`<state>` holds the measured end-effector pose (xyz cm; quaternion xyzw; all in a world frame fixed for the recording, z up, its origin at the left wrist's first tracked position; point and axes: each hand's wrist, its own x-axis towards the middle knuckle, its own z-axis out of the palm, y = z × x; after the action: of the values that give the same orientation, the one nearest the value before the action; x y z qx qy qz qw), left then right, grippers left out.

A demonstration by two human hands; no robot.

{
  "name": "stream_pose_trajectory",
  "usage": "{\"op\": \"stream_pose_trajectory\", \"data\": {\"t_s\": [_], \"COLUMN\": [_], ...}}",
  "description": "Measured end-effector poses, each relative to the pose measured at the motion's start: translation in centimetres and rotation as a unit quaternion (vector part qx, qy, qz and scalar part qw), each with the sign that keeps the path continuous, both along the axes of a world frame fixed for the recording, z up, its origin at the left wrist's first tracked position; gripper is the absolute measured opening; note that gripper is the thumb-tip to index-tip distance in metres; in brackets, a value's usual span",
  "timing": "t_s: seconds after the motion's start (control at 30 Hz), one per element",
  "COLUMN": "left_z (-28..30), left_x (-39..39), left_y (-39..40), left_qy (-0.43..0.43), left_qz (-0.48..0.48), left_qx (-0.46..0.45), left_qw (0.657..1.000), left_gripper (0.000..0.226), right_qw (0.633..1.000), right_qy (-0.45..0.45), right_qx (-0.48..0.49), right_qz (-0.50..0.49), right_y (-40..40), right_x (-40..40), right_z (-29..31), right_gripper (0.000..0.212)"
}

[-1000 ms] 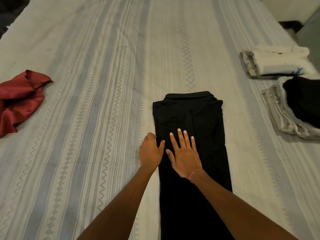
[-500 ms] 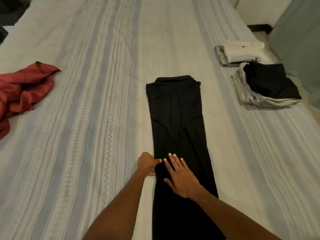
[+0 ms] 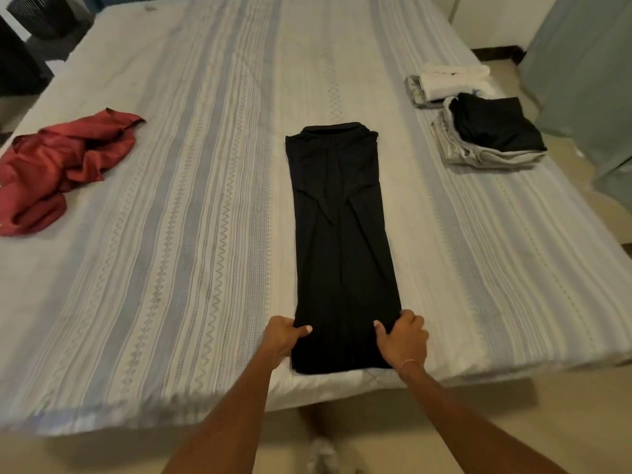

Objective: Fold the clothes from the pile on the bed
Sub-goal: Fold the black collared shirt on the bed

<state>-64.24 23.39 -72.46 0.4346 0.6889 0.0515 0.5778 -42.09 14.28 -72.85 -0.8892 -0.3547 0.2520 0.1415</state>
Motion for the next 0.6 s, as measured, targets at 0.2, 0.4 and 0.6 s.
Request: {"op": "stream_pose_trajectory", "data": {"t_s": [0.2, 0.4, 0.6], "left_z": [0.4, 1.6, 3.9], "left_x": [-1.3, -1.1, -0.2], "left_y": [-4.9, -7.2, -6.2], "left_qy": [-0.062, -0.064, -0.112], "left_qz": [0.053, 0.050, 0.085], "left_qx": [-0.058, -0.071, 0.085], "left_qw": [0.995, 0.994, 0.986], "left_gripper": [0.027, 0.026, 0.051], "right_qw": [0.920, 0.946, 0.940], "right_qy": [0.367, 0.305, 0.328], "right_qx": [-0.020, -0.029, 0.071], "right_qz": [-0.136, -0.104, -0.060], "right_y": [-2.1, -5.2, -3.5], "right_x": [2.9, 3.2, 3.7], "right_z": [0.8, 1.4, 3.4], "right_gripper": [0.024, 0.030, 0.036]}}
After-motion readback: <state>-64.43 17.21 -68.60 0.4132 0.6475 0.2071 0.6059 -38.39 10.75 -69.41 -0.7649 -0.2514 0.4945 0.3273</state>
